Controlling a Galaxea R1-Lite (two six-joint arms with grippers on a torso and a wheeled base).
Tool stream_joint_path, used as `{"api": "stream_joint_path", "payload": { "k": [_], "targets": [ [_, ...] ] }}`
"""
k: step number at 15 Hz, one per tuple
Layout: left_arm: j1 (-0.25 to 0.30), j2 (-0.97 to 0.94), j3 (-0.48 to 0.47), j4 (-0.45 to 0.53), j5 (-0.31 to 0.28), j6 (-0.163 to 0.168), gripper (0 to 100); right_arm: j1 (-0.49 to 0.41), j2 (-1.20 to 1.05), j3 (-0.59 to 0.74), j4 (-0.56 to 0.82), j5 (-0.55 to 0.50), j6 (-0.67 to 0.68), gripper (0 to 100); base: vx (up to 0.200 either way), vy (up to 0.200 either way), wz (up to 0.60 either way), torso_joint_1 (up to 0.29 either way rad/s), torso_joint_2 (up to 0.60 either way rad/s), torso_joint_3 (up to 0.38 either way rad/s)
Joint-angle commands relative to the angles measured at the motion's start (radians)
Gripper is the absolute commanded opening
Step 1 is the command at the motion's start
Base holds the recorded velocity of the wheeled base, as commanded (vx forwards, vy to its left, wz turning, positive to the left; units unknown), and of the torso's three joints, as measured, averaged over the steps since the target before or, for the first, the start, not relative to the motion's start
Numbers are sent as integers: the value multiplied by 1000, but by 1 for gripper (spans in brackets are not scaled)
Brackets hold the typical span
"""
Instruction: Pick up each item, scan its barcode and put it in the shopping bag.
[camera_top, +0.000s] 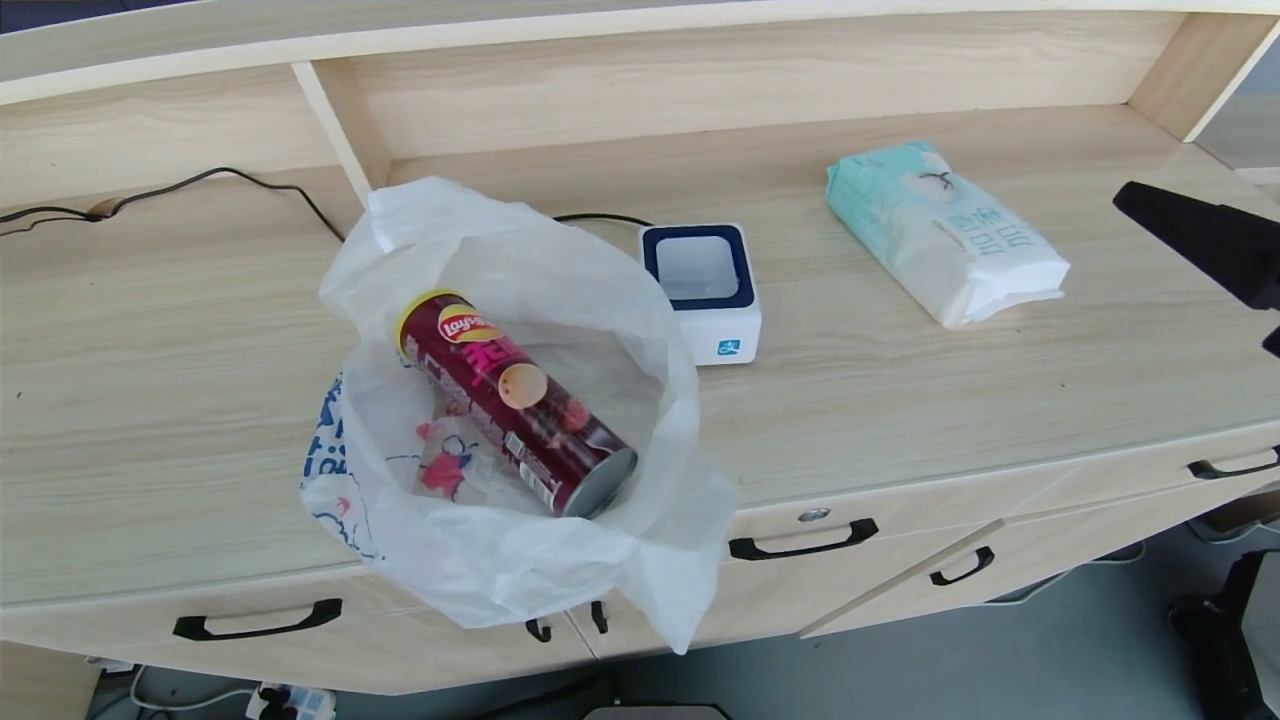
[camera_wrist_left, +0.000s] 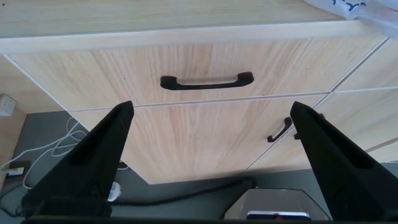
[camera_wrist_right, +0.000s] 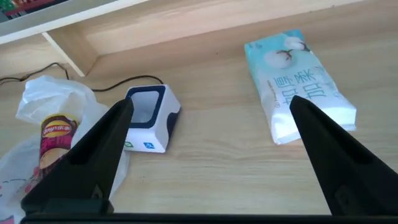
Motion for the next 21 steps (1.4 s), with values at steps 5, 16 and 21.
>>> {"api": "stream_joint_path", "payload": {
  "k": [5,16,21],
  "targets": [
    [0,0,0,-5,0,-3,100,-367,167,-250,290,461,-153,100,40,0,0,0,0,1],
    [0,2,0,-7,0,-6,100,-427,537,-763,768,581,-417,100,0,0,0,0,0,0],
    [0,2,0,-7,0,-7,100,-429,627,-875,779,584,-436,100,0,0,0,0,0,0]
  ]
}}
